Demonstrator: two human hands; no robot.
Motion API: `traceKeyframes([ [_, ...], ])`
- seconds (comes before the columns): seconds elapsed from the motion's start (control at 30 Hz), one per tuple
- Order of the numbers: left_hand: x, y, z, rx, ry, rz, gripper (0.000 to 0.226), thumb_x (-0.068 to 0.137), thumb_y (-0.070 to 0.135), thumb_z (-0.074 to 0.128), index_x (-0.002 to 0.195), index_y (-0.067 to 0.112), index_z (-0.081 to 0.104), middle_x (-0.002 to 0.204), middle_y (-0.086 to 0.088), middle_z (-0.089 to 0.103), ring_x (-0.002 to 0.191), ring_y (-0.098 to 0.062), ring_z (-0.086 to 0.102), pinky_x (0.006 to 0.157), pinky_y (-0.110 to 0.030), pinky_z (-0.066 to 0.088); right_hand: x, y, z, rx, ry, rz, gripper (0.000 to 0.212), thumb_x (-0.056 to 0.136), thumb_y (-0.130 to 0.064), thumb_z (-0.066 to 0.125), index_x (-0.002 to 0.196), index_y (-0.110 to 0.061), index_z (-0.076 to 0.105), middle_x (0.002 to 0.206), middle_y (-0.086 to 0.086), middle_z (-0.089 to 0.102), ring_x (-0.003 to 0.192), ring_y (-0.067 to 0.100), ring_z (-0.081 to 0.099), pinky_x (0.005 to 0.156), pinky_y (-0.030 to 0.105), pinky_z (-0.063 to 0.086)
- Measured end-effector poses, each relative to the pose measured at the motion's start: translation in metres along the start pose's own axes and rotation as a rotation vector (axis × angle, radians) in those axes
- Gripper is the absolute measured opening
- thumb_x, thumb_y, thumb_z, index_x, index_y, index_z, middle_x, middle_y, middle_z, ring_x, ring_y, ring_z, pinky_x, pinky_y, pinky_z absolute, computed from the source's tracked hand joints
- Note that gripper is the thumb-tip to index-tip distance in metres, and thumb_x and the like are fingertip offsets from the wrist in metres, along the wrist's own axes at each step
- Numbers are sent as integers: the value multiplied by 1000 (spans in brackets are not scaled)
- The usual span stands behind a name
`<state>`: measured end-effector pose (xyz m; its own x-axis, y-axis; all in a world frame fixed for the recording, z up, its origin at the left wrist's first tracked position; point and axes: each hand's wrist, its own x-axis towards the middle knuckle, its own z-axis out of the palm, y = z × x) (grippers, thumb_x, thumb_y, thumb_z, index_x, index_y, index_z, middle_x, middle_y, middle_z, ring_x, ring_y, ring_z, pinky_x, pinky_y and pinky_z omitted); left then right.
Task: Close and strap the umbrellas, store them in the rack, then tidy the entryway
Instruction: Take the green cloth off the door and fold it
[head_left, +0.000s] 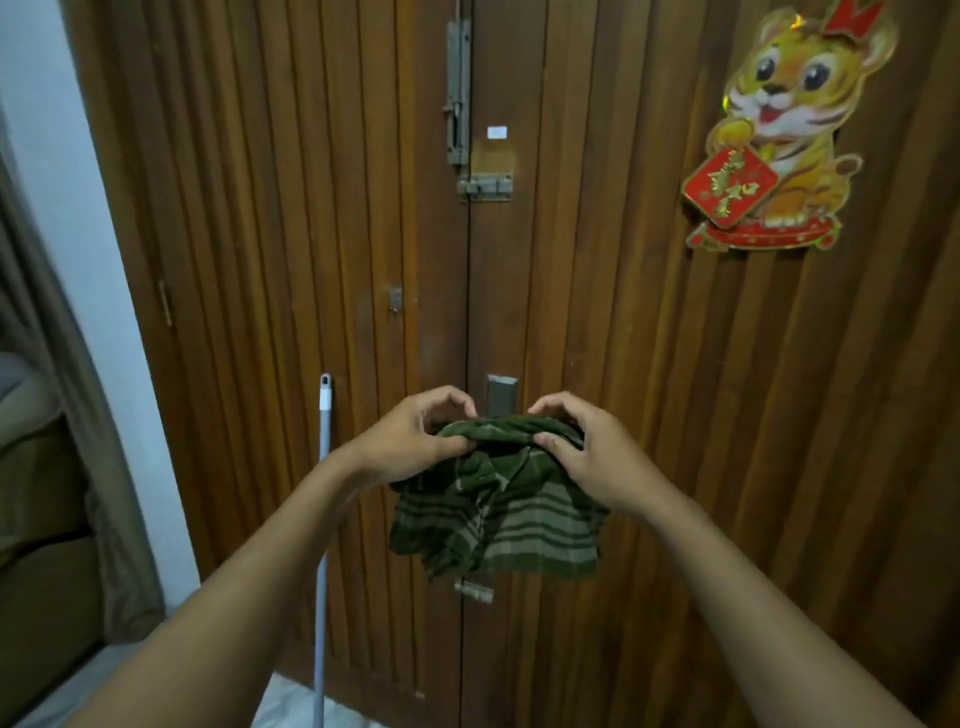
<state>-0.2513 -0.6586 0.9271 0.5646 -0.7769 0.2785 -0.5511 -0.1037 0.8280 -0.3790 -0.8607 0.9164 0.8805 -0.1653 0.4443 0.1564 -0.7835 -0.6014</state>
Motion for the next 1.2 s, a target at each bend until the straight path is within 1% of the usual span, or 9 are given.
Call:
traceKeyframes([
  [0.17, 25, -19, -66, -125, -13, -12, 13, 87, 10, 70, 94, 16, 60, 108, -15, 68, 96, -27, 70, 84, -44, 58, 65, -19, 21, -21, 70, -60, 15, 97, -30, 60, 96, -43, 52, 103, -19, 62, 87, 24, 66, 75, 57, 55],
  [0.33, 65, -47, -121, -13, 58, 39, 7, 88, 10, 69, 91, 10, 63, 94, -10, 71, 89, -25, 69, 81, -39, 56, 135, -21, 50, -53, 97, -144, 23, 97, -23, 60, 88, -42, 50, 106, -19, 55, 103, 11, 57, 87, 44, 52],
  [0.43, 96, -70, -149, 88, 165, 76, 5, 87, 11, 70, 91, 9, 67, 93, -9, 73, 89, -23, 71, 82, -41, 59, 183, -8, 72, -52, 104, -133, 26, 96, -20, 61, 84, -43, 56, 105, -19, 53, 105, 9, 56, 92, 44, 50],
  [0.5, 118, -91, -163, 115, 243, 80, 2, 87, 9, 69, 88, 10, 68, 90, -7, 74, 86, -20, 72, 79, -41, 60, 214, 4, 91, -38, 125, -133, 29, 97, -18, 60, 84, -45, 62, 104, -19, 53, 98, 9, 58, 89, 44, 53],
  [0.63, 169, -132, -191, 160, 346, 77, 7, 89, 9, 67, 86, 14, 70, 88, -1, 75, 83, -11, 73, 75, -37, 62, 280, 29, 128, -72, 164, -133, 30, 99, -19, 55, 99, -45, 70, 105, -21, 49, 76, 12, 59, 64, 37, 51],
  [0.77, 220, -167, -221, 192, 433, 99, 11, 88, 11, 68, 87, 19, 75, 97, 2, 72, 89, -7, 70, 77, -28, 60, 341, 40, 155, -164, 225, -119, 29, 99, -20, 55, 114, -40, 70, 104, -19, 45, 76, 4, 55, 50, 19, 39],
  [0.9, 265, -187, -239, 242, 572, 201, 16, 88, 8, 67, 95, 19, 76, 95, 2, 68, 89, -6, 66, 77, -18, 56, 389, 32, 166, -303, 332, -81, 30, 99, -22, 53, 120, -38, 68, 105, -14, 46, 68, 7, 51, 47, 15, 34],
  [1.07, 288, -216, -243, 193, 567, 270, 23, 88, 6, 66, 99, 24, 74, 93, 12, 68, 90, 2, 65, 79, -13, 53, 406, 28, 193, -539, 384, 6, 33, 99, -25, 54, 128, -39, 61, 111, -7, 46, 74, 14, 59, 59, 32, 53],
  [1.2, 280, -249, -239, 133, 467, 256, 22, 89, 11, 66, 104, 25, 74, 98, 21, 68, 97, 4, 65, 84, -14, 53, 390, 37, 225, -507, 432, 128, 33, 99, -31, 52, 130, -42, 58, 111, -12, 48, 64, 8, 52, 51, 24, 41],
])
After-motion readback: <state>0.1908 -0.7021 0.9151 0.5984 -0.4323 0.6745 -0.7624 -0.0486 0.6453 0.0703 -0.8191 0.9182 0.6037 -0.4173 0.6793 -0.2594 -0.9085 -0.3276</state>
